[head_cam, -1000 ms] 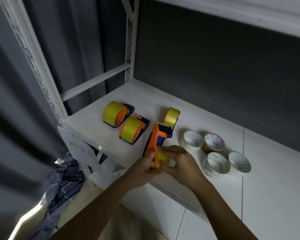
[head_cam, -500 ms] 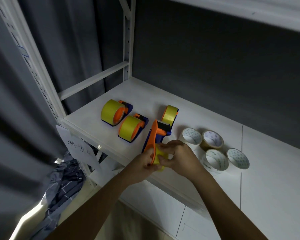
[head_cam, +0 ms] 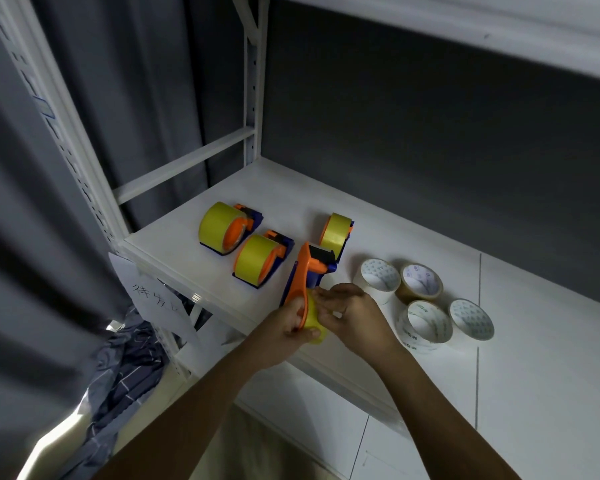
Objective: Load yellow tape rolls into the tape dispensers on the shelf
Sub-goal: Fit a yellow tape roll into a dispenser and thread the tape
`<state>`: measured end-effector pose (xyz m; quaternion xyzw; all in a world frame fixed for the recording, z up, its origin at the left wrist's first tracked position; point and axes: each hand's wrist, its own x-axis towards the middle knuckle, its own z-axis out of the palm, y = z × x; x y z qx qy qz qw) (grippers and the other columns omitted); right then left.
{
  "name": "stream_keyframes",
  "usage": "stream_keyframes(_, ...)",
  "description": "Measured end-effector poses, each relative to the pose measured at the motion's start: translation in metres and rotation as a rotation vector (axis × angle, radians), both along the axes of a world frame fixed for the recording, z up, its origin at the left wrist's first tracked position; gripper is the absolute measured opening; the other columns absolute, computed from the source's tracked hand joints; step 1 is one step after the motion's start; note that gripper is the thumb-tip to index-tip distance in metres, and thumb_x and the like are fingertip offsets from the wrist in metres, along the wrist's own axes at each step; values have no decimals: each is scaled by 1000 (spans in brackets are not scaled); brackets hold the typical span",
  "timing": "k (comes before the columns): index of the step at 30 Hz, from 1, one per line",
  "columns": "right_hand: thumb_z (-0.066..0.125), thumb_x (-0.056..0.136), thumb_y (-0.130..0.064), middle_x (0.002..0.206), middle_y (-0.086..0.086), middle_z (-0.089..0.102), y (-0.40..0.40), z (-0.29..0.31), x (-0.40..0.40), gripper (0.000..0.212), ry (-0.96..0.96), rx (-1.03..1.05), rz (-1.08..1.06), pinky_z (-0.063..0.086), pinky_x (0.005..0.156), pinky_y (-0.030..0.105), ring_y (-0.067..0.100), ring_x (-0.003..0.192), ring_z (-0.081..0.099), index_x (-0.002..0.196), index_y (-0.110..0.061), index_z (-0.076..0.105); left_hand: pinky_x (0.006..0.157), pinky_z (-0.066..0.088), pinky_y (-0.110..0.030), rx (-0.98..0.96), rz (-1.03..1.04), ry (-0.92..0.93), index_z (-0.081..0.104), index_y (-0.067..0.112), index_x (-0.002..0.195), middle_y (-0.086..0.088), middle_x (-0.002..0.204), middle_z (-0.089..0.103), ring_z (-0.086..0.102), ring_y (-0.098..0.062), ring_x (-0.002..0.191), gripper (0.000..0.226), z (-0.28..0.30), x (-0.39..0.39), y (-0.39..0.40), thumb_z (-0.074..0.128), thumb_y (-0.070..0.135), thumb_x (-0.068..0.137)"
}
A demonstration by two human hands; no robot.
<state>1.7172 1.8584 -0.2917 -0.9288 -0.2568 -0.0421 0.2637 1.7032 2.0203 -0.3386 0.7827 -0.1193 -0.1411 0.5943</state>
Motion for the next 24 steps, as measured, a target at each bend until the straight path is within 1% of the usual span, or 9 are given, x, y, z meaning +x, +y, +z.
stream_keyframes(3, 65, 82, -31, 102, 4, 66, 1, 0, 2, 40, 31, -29, -7, 44, 80, 24, 16, 102, 53, 119, -15, 65, 103, 45, -41, -35, 7, 9, 38, 29, 133, 9, 125, 58, 56, -8, 117, 54, -1, 1, 1, 60, 9, 88)
stream_keyframes(5, 66, 81, -32, 101, 5, 66, 3, -2, 1, 40, 16, -25, -29, 43, 80, 23, 15, 103, 53, 116, -14, 67, 104, 44, -41, -30, 7, 8, 36, 26, 137, 12, 125, 57, 55, -7, 118, 57, -2, 1, 2, 59, 8, 88)
stream_keyframes(8, 65, 82, -32, 103, 5, 65, 6, -3, -2, 39, 5, -11, -51, 43, 81, 23, 15, 106, 53, 117, -14, 66, 104, 45, -39, -35, 5, 3, 39, 35, 130, 16, 124, 57, 55, -5, 118, 53, -2, 0, 3, 59, 11, 87)
stream_keyframes(13, 64, 84, -26, 97, 9, 65, 10, -6, -3, 34, -37, -35, -57, 35, 77, 19, 19, 103, 53, 112, -10, 68, 104, 44, -45, -51, 27, 3, 39, 27, 133, 5, 127, 57, 54, -10, 119, 52, -3, 1, 3, 58, 7, 89)
stream_keyframes(16, 62, 87, -21, 105, 9, 69, 11, -6, -3, 31, -66, -49, -59, 39, 83, 22, 22, 107, 55, 115, -8, 67, 103, 44, -45, -48, 37, 7, 40, 29, 129, 7, 122, 59, 56, -9, 116, 50, -2, -1, 2, 60, 10, 88)
stream_keyframes(18, 61, 88, -19, 108, 7, 70, 9, -4, -3, 29, -70, -35, -23, 40, 84, 23, 22, 108, 55, 113, -7, 68, 104, 44, -44, -71, 40, 22, 39, 30, 129, 9, 121, 60, 57, -9, 115, 50, -2, -2, 2, 60, 9, 88)
stream_keyframes(20, 61, 88, -22, 108, 6, 69, 8, -2, -3, 30, -53, -34, 2, 39, 84, 22, 20, 110, 53, 114, -9, 68, 105, 43, -44, -83, 39, 29, 38, 33, 129, 7, 125, 58, 55, -10, 118, 52, -1, -3, 2, 59, 8, 88)
stream_keyframes(22, 62, 87, -29, 110, 4, 67, 7, -2, -3, 37, -28, -51, -10, 37, 84, 19, 16, 113, 50, 120, -13, 64, 105, 42, -46, -65, 32, 19, 38, 38, 126, 4, 128, 57, 53, -11, 120, 52, 0, -2, 3, 57, 7, 89)
stream_keyframes(24, 61, 87, -31, 111, 2, 65, 7, -4, -3, 39, -5, -69, -29, 34, 83, 16, 13, 115, 48, 122, -15, 63, 105, 42, -46, -40, 27, 6, 39, 44, 122, 6, 126, 58, 54, -10, 119, 52, 1, -2, 2, 56, 7, 89)
